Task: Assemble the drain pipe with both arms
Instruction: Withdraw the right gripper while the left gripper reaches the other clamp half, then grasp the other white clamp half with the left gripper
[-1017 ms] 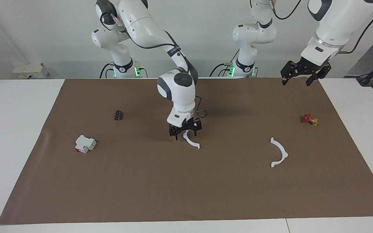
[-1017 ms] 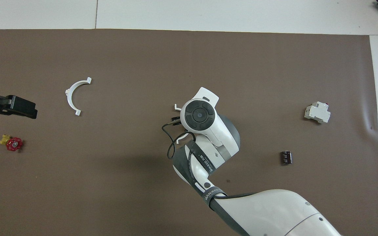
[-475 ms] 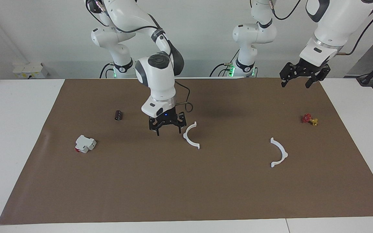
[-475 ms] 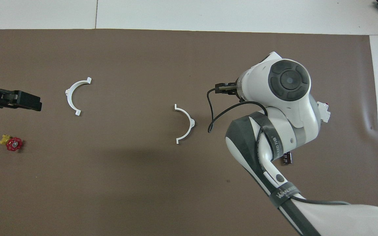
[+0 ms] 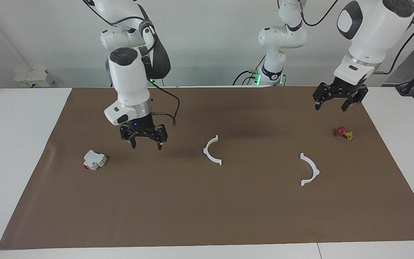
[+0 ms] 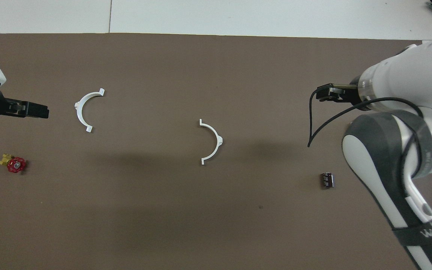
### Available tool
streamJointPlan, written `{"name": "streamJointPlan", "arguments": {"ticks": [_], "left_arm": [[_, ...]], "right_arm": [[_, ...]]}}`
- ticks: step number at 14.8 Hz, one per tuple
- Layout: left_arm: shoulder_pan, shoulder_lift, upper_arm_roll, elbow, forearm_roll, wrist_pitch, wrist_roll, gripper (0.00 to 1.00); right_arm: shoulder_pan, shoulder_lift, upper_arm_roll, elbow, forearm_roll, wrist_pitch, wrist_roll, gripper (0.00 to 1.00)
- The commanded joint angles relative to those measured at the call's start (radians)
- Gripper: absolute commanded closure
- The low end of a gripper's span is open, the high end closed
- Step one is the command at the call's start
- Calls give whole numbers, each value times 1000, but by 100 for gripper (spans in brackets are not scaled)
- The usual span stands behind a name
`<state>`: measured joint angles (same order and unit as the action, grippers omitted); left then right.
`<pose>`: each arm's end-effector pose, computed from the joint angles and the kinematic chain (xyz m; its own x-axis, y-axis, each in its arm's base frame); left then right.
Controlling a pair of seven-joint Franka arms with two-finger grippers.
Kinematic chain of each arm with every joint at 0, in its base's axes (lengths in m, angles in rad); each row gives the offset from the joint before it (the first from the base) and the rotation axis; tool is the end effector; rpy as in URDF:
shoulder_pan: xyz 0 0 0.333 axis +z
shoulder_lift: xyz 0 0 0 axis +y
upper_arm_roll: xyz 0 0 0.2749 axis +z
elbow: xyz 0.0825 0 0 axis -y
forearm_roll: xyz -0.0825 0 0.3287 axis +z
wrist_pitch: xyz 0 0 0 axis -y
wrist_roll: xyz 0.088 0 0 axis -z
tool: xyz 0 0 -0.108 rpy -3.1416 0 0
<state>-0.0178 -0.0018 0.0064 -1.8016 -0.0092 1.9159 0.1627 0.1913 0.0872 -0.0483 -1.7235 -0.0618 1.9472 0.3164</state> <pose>0.5207 -0.0066 0.5167 0.9786 -0.1701 0.1157 -0.1701 -0.9854 -0.0099 0.5418 0.0746 0.5069 0.9774 -0.1504 0.1486 -0.1549 -0.9878 0.0189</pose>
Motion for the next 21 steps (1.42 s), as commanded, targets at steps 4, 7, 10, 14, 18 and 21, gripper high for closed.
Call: {"name": "streamJointPlan", "arguments": {"ticks": [4,7,10,14,18,21], "left_arm": [[12,141,-8,-44,-2,263,40,2],[10,212,-8,-41,-9,365,75,2],[12,288,-8,-42,-9,471,124,8],[30,383,-11,-30,-14,560,178,8],[33,448,-19,-15,-40,598,222,8],[33,486,-17,14,-142,601,323,10]], "right_arm": [[-82,-75,7,146,20,-344,-149,0],[-107,-136,4,163,63,-396,-169,0],[-110,-142,-15,151,71,-459,-183,0],[-107,-141,-10,136,59,-442,-218,0],[-115,-146,-12,128,59,-456,-227,0],[-95,-147,-25,127,59,-459,-229,0]]}}
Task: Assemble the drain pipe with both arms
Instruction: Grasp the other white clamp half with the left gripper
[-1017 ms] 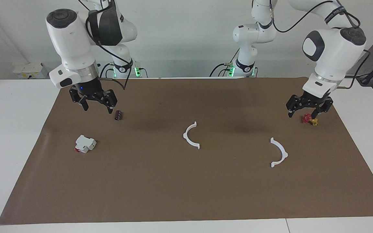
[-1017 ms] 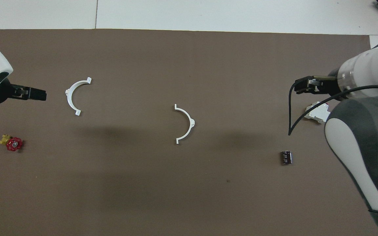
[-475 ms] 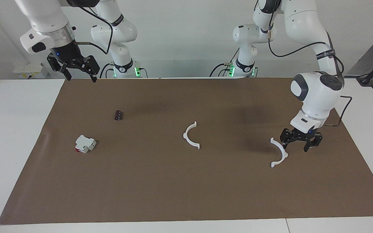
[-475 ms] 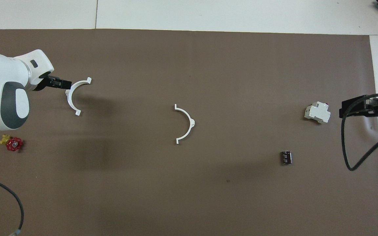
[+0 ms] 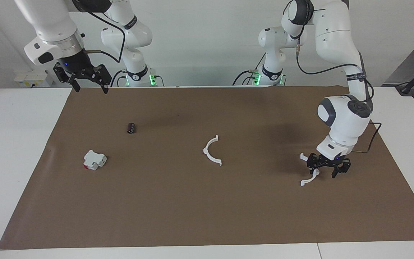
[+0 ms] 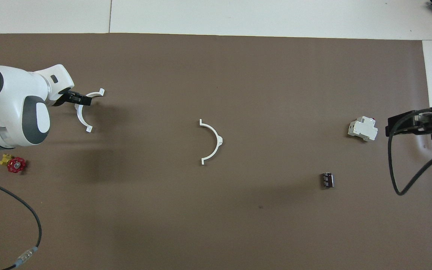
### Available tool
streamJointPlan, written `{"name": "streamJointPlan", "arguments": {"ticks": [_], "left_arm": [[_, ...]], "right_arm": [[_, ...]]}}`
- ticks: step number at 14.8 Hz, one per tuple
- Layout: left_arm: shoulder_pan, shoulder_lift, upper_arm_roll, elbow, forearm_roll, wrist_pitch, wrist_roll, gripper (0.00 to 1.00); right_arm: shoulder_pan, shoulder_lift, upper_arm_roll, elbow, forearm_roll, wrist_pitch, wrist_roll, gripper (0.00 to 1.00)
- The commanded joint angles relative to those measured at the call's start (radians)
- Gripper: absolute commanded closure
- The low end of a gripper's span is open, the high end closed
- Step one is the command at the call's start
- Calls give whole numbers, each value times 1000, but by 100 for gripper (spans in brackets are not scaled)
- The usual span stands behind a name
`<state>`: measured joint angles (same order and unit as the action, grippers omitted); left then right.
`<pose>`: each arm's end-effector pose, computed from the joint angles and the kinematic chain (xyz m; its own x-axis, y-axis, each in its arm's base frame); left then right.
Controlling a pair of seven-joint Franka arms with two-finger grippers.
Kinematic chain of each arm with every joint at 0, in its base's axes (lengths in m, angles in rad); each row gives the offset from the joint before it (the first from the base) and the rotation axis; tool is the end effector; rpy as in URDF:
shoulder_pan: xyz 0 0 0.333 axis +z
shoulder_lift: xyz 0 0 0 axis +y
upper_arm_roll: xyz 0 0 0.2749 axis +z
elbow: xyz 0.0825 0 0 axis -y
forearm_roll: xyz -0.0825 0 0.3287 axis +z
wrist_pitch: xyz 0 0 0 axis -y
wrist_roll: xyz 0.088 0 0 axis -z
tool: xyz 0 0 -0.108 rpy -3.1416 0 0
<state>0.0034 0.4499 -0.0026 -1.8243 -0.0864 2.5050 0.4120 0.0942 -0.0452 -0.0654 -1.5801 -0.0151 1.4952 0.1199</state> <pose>0.6082 0.0012 0.3100 0.9130 -0.3341 0.2343 -0.3369 -0.9411 -0.0293 0.4791 0.0113 0.5941 0.9950 -0.0919 -0.0380 -0.0914 -0.9957 0.0168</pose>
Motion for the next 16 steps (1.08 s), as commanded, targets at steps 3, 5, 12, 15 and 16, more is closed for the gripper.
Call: {"name": "streamJointPlan", "arguments": {"ticks": [3,5,12,15,16], "left_arm": [[10,39,-8,39,-99,12,116,16],[6,36,-8,33,-111,12,140,17],[1,35,-8,26,-111,11,160,19],[3,33,-8,25,-111,6,162,20],[1,33,-8,25,-111,6,162,20]], "right_arm": [[25,-16,-37,-20,12,-13,-31,0],[22,-16,-37,-20,11,-18,-31,0],[18,-18,-37,-21,21,-26,-20,0],[18,-21,-42,-28,21,-23,-19,0],[15,-21,-43,-28,21,-24,-20,0]]}}
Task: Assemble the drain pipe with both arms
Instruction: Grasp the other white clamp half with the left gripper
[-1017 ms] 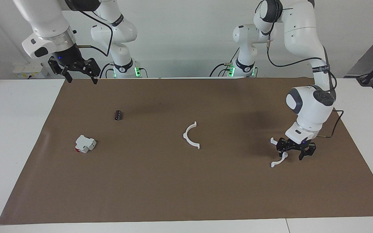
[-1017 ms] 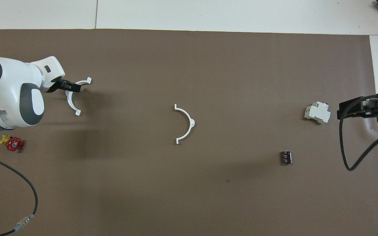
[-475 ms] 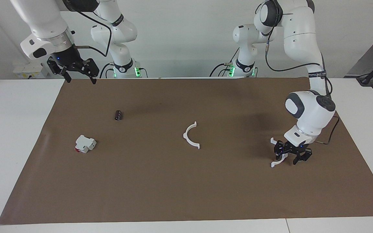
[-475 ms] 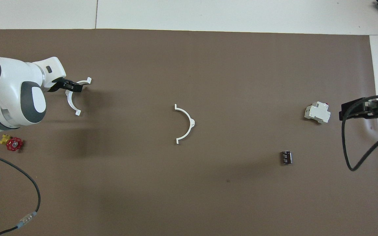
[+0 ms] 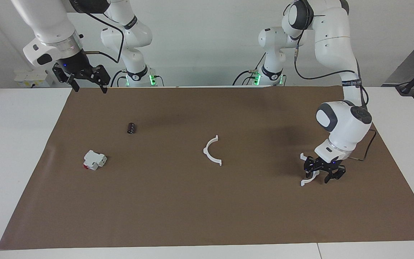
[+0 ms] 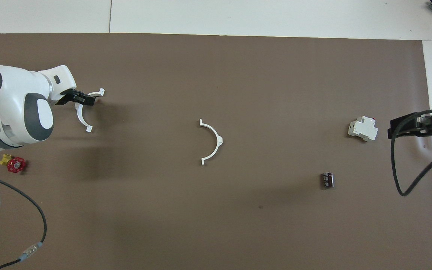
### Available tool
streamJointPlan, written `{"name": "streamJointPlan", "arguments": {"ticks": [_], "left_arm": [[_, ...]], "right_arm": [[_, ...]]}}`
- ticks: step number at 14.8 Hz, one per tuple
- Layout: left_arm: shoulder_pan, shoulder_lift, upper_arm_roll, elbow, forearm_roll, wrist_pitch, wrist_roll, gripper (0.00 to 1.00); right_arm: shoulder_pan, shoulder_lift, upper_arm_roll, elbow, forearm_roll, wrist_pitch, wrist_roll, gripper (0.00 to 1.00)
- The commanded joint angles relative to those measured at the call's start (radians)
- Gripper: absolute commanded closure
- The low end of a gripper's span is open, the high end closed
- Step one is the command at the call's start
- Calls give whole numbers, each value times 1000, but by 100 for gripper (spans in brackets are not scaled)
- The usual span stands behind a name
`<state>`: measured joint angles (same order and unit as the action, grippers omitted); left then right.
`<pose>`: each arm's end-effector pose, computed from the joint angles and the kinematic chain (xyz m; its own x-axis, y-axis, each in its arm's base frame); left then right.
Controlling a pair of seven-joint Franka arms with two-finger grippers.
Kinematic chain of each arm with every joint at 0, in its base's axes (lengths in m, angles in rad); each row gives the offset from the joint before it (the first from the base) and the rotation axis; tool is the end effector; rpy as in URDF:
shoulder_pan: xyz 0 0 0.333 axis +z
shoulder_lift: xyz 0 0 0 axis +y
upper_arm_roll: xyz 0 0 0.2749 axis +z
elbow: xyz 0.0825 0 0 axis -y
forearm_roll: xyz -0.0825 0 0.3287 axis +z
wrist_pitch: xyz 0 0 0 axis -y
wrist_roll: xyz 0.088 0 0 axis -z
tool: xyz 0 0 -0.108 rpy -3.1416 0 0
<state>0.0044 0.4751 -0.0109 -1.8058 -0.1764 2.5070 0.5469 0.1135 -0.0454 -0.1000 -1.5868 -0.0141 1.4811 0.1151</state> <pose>0.6120 -0.0022 0.3024 0.8829 -0.3947 0.2546 -0.4097 -0.9122 0.0066 0.4775 0.0037 0.5903 0.9930 -0.1023 -0.0590 -0.1015 -0.9947 0.0165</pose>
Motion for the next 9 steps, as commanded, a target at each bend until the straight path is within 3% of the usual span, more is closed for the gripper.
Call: {"name": "streamJointPlan", "arguments": {"ticks": [1,4,9], "left_arm": [[0,7,0,6,-21,3,27,22],[0,5,0,6,-21,-2,27,29],[-1,3,2,6,-21,-5,25,63]], "right_arm": [[-15,-22,-9,-22,20,-10,-18,0],[-23,-24,-9,-24,20,-10,-15,0],[-20,-24,-6,-19,22,1,-12,0]]}}
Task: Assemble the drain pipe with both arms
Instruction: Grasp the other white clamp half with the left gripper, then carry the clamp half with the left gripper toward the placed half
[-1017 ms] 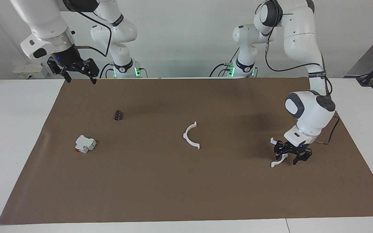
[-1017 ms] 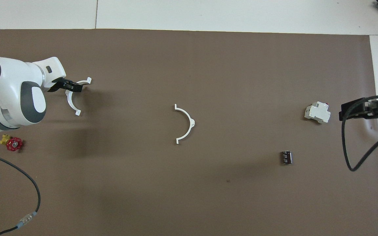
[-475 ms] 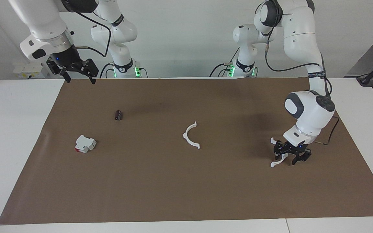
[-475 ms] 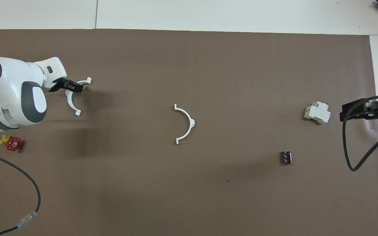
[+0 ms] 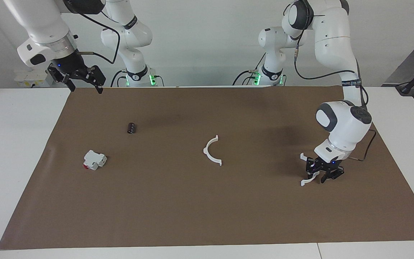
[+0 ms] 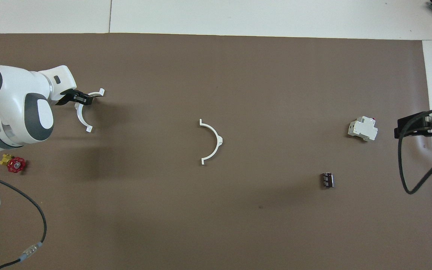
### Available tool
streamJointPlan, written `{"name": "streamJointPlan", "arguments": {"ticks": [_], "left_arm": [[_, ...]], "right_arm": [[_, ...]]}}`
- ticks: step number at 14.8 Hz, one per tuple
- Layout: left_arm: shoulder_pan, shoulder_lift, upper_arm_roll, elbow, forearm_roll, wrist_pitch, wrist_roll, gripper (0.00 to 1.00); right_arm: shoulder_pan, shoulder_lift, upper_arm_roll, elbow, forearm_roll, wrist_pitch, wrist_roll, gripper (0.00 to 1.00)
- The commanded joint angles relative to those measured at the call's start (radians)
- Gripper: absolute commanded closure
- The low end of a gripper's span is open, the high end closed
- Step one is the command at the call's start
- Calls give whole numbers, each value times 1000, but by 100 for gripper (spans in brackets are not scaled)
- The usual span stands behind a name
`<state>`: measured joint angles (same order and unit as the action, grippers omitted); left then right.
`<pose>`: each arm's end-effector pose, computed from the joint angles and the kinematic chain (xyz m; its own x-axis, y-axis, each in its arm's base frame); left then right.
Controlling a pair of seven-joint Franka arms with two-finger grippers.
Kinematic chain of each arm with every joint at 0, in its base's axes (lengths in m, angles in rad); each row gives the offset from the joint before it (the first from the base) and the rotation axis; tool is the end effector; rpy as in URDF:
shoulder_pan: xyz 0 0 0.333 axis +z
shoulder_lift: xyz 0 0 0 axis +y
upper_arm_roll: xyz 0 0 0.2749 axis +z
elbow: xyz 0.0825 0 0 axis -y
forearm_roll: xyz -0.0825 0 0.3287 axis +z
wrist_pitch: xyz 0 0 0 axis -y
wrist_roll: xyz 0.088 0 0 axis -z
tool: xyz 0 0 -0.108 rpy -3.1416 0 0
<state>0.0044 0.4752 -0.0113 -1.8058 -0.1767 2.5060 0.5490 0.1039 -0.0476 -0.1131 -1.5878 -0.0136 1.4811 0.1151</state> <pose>0.6120 -0.0024 0.3022 0.8821 -0.3967 0.2538 -0.4118 -0.9112 0.0069 0.4768 -0.0073 0.5909 0.9905 -0.1247 -0.0580 -0.1241 -0.9922 0.0150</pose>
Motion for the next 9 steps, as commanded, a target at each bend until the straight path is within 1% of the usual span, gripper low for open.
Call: {"name": "streamJointPlan", "arguments": {"ticks": [1,3,4,6,9], "left_arm": [[0,2,2,6,-21,-4,23,66],[-1,-1,2,6,-23,-7,19,76],[-3,-6,4,6,-23,-21,17,87],[-3,-21,4,8,-23,-33,11,100],[-21,-39,4,17,-21,-44,6,100]], "right_arm": [[-9,-23,9,-20,26,-8,-21,0],[-7,-24,10,-18,26,-7,-22,0],[-7,-26,12,-18,26,-8,-22,0],[-7,-31,10,-18,26,-8,-22,0],[-7,-35,10,-18,26,-8,-22,0]]}}
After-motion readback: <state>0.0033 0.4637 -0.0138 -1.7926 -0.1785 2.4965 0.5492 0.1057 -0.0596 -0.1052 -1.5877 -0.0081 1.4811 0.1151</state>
